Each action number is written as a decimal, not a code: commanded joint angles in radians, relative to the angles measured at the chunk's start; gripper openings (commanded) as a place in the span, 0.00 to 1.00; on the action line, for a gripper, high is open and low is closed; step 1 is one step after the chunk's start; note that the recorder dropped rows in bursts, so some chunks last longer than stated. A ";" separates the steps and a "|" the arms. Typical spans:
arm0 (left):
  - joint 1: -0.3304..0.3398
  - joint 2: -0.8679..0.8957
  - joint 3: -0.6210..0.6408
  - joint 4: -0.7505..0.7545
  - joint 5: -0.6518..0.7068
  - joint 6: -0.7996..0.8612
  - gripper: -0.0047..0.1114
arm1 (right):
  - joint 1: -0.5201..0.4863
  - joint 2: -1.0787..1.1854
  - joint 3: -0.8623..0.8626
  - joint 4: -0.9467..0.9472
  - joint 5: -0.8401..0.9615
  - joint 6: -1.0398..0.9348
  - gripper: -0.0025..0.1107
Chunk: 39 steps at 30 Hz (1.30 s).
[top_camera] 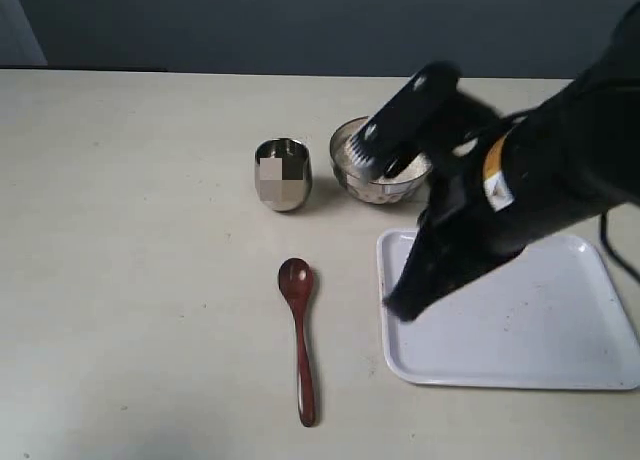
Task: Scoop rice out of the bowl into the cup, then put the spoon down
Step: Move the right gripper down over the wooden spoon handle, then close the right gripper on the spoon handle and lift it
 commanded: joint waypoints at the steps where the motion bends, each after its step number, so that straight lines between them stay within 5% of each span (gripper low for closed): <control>1: -0.003 -0.004 -0.005 0.001 0.002 -0.004 0.04 | 0.083 0.113 -0.004 0.118 0.048 -0.064 0.01; 14: -0.003 -0.004 -0.005 0.001 0.002 -0.004 0.04 | 0.158 0.411 -0.146 0.185 -0.031 0.112 0.03; 23: -0.003 -0.004 -0.005 0.001 0.002 -0.004 0.04 | 0.158 0.526 -0.275 0.252 0.006 0.197 0.45; 39: -0.003 -0.004 -0.005 0.001 0.002 -0.004 0.04 | 0.168 0.591 -0.273 0.331 -0.032 0.339 0.45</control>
